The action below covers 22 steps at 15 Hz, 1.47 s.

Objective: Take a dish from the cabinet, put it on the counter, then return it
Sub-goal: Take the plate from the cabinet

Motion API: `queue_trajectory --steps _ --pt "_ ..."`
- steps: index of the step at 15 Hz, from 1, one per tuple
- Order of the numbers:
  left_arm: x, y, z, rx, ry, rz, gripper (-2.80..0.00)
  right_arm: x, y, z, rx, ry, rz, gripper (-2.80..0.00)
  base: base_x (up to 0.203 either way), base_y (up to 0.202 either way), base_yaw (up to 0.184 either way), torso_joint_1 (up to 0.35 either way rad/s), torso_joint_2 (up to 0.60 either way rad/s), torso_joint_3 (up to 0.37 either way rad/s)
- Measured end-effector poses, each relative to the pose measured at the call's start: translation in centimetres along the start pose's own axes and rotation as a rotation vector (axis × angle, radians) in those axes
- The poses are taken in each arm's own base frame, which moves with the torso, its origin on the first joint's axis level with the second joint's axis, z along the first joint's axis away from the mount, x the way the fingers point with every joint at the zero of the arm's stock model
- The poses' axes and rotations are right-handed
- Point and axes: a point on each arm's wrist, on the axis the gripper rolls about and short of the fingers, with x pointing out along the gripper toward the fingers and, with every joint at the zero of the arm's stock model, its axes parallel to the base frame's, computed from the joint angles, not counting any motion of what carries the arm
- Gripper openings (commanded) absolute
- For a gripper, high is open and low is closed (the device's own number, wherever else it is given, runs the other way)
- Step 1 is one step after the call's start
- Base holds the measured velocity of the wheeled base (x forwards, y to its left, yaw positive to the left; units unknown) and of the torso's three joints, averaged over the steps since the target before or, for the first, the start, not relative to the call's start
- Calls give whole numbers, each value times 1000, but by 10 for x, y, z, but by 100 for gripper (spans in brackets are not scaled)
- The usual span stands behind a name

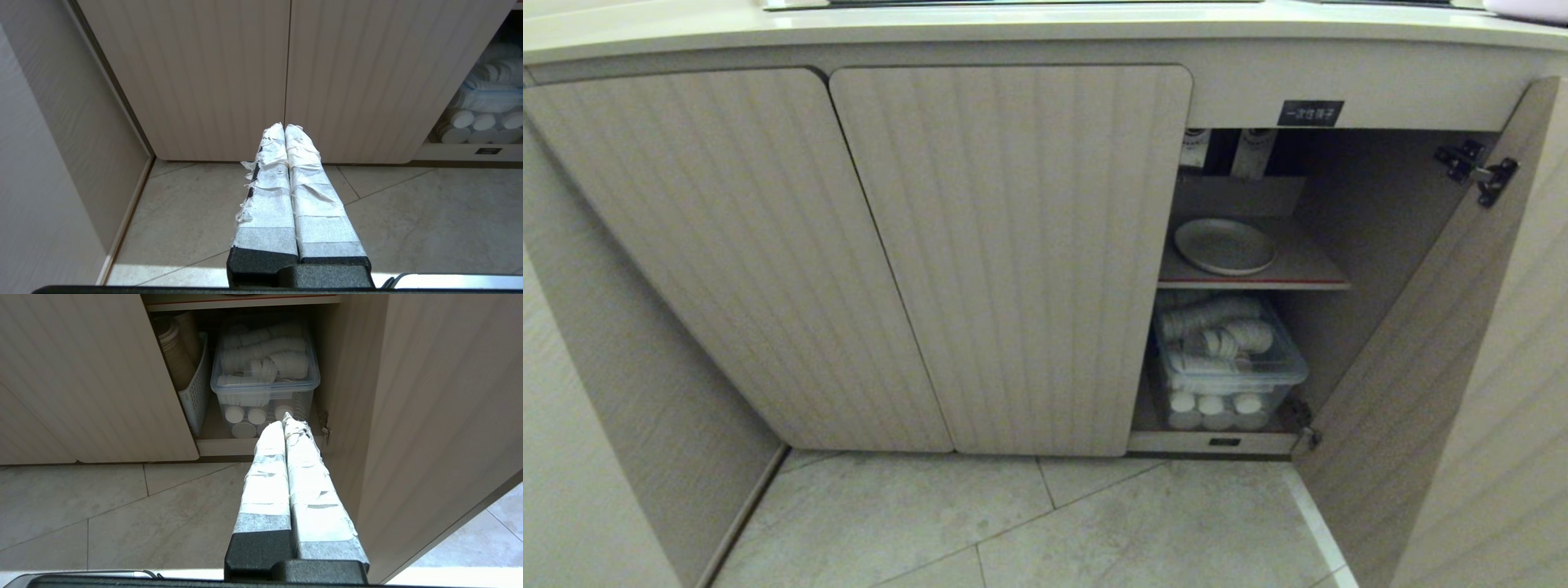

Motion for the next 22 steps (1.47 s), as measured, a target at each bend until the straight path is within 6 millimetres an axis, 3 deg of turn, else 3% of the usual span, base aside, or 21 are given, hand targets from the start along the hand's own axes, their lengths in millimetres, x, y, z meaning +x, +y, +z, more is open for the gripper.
queue_trajectory --steps 7,22 --pt "0 0 0 0 0 0 -280 0 0 0 0 0 1 -280 14 0 0 0 1 0" --pt "0 0 0 -1 0 0 -280 0 0 0 0 0 1 -280 197 0 2 3 3 3"
